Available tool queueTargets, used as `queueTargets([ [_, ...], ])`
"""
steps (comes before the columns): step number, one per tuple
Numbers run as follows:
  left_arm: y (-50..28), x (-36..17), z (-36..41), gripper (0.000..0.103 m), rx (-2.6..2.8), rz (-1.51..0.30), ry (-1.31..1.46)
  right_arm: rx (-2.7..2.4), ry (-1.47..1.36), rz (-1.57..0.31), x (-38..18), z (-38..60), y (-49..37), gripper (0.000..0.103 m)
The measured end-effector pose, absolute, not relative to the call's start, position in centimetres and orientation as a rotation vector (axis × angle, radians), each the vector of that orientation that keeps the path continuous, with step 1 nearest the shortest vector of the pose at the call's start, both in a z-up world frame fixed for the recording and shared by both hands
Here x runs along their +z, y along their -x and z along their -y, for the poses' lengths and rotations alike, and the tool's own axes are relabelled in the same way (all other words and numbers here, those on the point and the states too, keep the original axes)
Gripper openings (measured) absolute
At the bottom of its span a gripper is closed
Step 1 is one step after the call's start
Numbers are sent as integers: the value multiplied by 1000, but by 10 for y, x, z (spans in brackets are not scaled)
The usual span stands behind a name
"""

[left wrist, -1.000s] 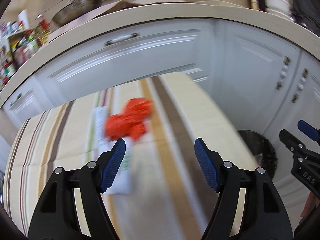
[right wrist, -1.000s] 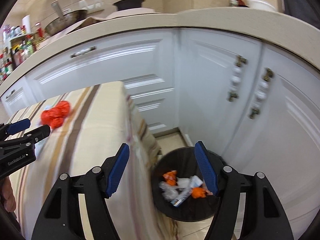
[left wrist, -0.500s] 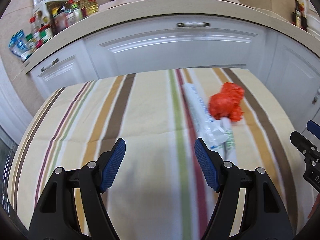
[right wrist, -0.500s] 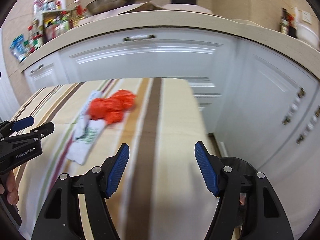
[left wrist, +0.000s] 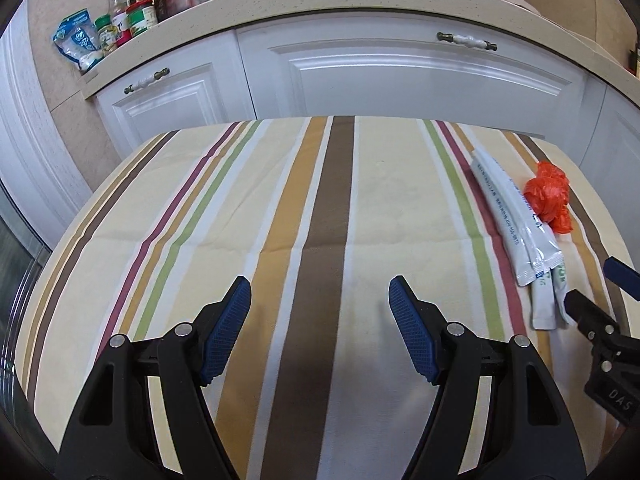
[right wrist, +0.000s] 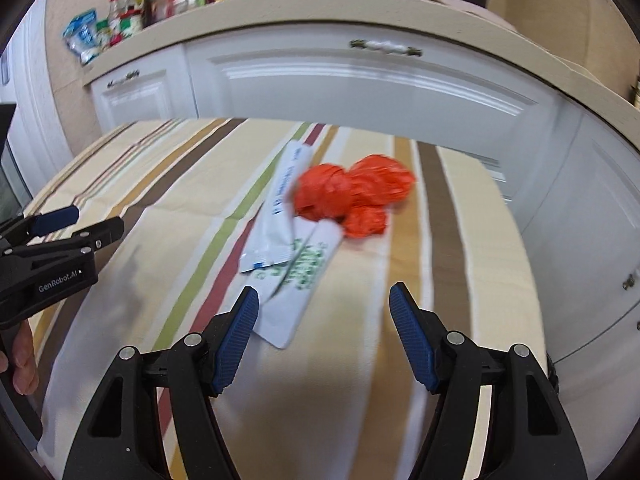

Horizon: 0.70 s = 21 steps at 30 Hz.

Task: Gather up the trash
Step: 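Grasp a white green-printed tube with the right gripper while the left gripper grasps the white tube package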

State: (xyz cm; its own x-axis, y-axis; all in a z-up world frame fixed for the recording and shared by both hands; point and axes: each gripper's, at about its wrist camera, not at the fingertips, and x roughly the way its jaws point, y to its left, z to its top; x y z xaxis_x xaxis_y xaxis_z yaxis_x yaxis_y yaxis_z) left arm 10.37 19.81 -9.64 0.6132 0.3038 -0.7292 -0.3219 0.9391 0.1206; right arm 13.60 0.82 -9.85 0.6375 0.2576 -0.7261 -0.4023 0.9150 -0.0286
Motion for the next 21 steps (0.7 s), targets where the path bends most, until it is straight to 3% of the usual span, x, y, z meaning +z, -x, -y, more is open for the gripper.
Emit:
queueTargets([
  [17, -110, -106, -194, 70, 321, -852, 50, 349, 223, -856, -104, -8, -150, 66],
  [21, -113, -105, -189, 70, 310, -852, 48, 384, 210, -878, -106, -12, -153, 43],
])
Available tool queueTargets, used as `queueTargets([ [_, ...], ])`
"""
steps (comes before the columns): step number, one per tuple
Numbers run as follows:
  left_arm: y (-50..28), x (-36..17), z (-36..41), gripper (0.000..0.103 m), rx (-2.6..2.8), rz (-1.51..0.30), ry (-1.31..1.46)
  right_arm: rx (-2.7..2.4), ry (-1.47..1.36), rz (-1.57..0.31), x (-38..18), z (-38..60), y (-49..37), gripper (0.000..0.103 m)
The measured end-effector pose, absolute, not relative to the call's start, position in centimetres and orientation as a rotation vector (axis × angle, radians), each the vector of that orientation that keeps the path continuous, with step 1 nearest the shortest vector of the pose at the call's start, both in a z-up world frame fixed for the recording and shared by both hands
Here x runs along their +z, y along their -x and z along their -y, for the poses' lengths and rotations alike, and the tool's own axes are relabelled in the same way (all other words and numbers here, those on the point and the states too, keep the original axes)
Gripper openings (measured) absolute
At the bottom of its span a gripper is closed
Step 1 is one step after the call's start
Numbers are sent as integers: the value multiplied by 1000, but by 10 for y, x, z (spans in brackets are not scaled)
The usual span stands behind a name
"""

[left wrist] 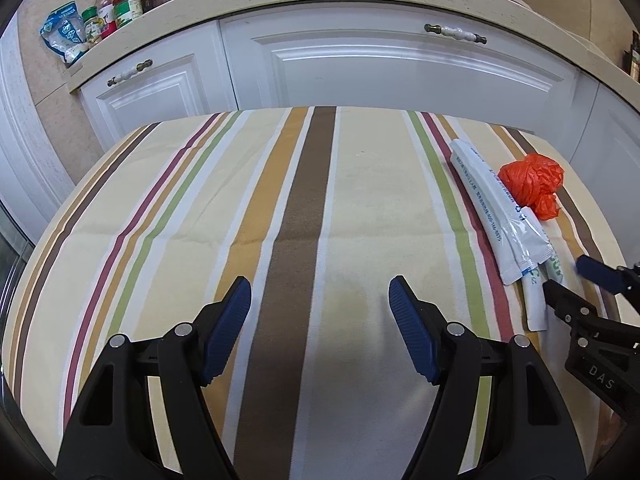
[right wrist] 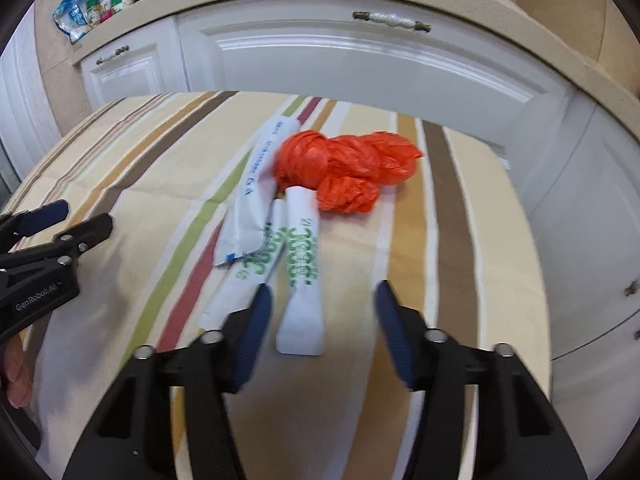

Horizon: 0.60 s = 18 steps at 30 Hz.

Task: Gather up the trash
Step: 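Grasp a white green-printed tube with the right gripper while the left gripper grasps the white tube package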

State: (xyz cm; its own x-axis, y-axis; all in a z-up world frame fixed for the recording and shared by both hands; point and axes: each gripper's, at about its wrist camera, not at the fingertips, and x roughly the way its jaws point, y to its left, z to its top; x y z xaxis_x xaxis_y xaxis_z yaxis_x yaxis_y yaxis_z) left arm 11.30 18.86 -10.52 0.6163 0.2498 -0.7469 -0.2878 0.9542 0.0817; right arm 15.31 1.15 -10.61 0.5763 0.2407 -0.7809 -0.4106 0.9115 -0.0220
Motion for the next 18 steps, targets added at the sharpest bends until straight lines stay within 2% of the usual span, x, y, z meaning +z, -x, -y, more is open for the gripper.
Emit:
queueTargets([
  [3, -116, -104, -181, 70, 297, -851, 38, 394, 199, -882, -105, -9, -153, 30],
  [5, -118, -103, -175, 70, 285, -849, 31, 392, 192, -880, -104, -5, -152, 26],
  [18, -136, -99, -135, 70, 222, -849, -16, 341, 130, -875, -104, 42, -154, 22],
])
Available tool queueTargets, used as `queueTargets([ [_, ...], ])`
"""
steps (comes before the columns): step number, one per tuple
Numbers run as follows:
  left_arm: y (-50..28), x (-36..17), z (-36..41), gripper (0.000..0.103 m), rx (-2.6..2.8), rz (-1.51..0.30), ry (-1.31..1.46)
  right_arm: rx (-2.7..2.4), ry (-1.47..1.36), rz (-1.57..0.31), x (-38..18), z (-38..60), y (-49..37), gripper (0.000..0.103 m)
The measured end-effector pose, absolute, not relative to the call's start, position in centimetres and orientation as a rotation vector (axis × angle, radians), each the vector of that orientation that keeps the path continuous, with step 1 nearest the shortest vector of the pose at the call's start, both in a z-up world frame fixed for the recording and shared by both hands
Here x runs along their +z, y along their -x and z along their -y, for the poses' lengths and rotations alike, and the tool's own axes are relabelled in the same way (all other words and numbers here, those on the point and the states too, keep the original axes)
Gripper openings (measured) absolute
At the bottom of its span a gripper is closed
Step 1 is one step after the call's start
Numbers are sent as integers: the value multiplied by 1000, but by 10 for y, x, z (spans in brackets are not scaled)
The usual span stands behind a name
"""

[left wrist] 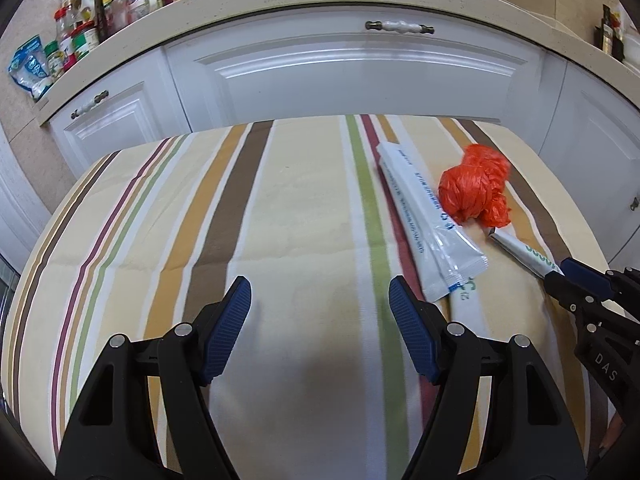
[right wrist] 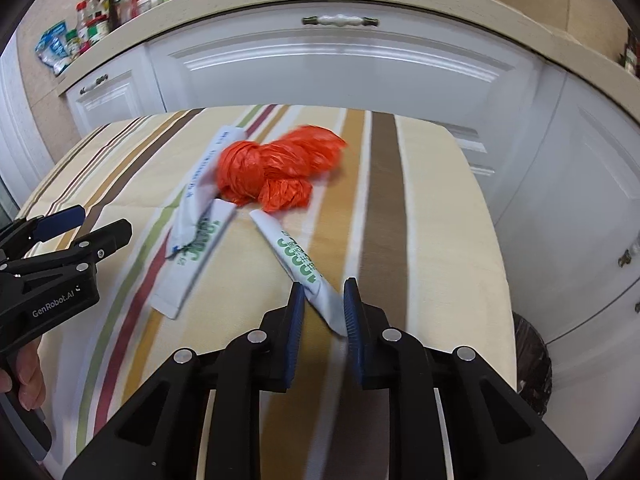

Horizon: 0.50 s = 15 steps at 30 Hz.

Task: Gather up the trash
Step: 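Grasp a white green-printed tube with the right gripper while the left gripper grasps the white tube package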

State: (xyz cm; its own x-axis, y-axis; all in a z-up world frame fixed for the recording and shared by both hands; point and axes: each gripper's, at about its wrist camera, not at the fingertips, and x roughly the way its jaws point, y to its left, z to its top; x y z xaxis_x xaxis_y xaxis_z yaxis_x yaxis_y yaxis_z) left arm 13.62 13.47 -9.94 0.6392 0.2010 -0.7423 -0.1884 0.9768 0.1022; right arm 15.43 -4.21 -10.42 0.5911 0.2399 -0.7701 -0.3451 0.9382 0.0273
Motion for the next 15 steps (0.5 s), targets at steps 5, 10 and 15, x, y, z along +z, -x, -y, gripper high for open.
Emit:
queueTargets([
  [5, -138, -102, -128, 70, 216, -858, -17, 379, 133, -891, -105, 46, -154, 29],
  [10, -137, -105, -129, 70, 218, -869, -15, 396, 164, -894, -108, 38, -154, 46],
  [15, -136, -105, -135, 70, 226, -869, -8, 404, 164, -896, -108, 34, -158, 45],
])
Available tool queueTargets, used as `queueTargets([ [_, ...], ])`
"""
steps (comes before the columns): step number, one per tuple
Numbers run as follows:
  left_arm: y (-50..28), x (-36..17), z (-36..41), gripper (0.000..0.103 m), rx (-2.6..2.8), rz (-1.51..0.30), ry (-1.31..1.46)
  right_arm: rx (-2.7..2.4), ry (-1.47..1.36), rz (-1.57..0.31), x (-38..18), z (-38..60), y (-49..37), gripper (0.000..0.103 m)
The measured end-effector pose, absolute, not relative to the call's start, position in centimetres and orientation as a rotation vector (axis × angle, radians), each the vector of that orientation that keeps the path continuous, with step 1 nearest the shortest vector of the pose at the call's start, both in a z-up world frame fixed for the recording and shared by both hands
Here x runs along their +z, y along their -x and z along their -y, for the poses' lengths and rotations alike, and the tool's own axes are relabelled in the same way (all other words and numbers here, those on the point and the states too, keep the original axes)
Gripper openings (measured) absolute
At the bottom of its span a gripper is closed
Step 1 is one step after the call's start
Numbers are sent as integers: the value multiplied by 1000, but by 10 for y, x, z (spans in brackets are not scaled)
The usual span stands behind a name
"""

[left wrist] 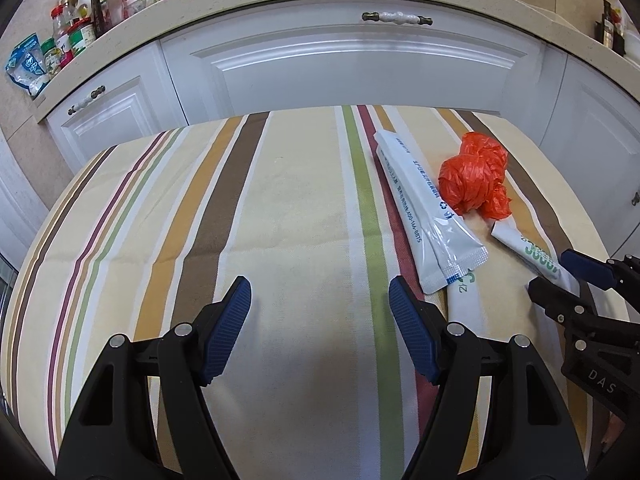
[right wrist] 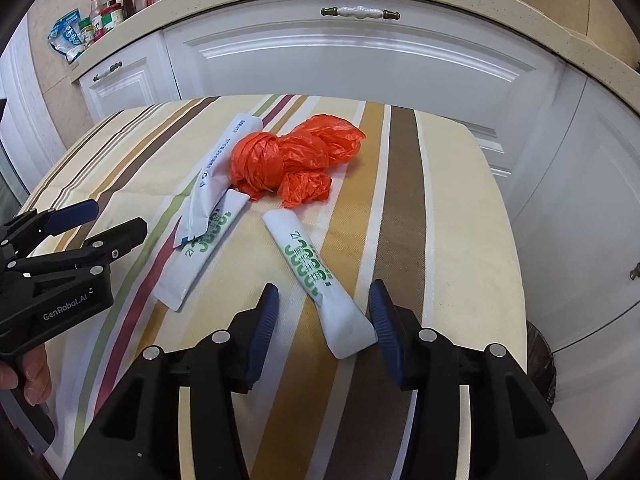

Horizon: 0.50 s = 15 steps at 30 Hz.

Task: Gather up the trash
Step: 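Grasp a white green-printed tube with the right gripper while the left gripper grasps the white tube package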

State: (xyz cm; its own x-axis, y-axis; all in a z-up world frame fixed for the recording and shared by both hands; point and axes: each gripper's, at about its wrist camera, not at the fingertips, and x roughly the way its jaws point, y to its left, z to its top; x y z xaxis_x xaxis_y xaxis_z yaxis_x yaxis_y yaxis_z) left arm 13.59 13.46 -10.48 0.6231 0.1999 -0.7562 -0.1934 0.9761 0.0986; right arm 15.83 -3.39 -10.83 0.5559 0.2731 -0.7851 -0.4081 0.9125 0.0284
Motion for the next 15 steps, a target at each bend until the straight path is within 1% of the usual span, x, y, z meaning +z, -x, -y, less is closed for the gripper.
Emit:
queueTargets([
  [1, -136, -105, -136, 70, 226, -868, -5, 402, 163, -895, -108, 34, -159, 42],
  [3, -135, -104, -138, 70, 228, -866, -1, 410, 149, -899, -108, 36, -158, 22],
  [4, -134, -105, -139, 70, 228, -865, 2, 414, 142, -905, -108, 36, -158, 20],
  [15, -135, -103, -138, 70, 215, -857, 11, 374, 144, -876, -99, 44, -152, 19],
])
